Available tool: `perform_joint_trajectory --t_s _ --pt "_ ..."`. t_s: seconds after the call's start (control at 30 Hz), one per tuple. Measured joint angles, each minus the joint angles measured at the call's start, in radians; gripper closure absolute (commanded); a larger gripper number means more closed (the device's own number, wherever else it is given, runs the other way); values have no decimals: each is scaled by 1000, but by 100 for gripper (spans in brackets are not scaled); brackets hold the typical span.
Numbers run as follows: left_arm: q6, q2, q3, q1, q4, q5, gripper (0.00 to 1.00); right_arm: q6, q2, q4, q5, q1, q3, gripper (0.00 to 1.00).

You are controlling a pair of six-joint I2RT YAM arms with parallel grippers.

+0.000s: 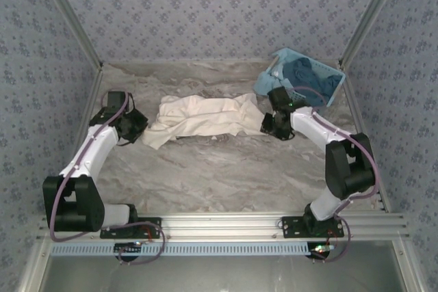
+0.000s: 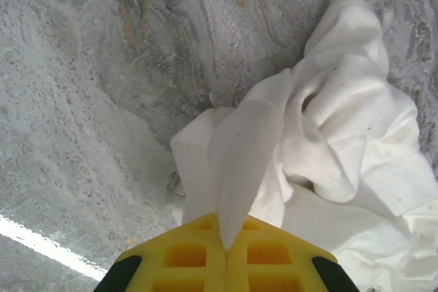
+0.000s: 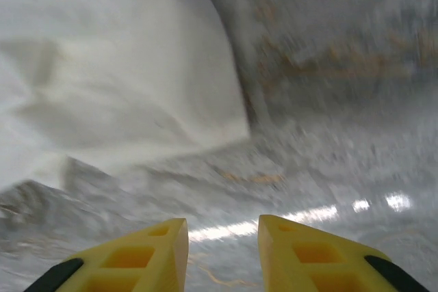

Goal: Fold and stack the t-shirts

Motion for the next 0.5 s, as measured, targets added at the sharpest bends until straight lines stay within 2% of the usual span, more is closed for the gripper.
perform_joint_trajectory --t_s 0.13,0.43,0.5 --pt "0 0 -2 0 -3 7 100 19 45 58 -31 -8 -60 66" --pt "0 0 -2 0 -3 14 100 19 126 165 -59 -65 -20 65" --pt "0 0 -2 0 -3 15 100 18 140 178 -65 -68 -3 68"
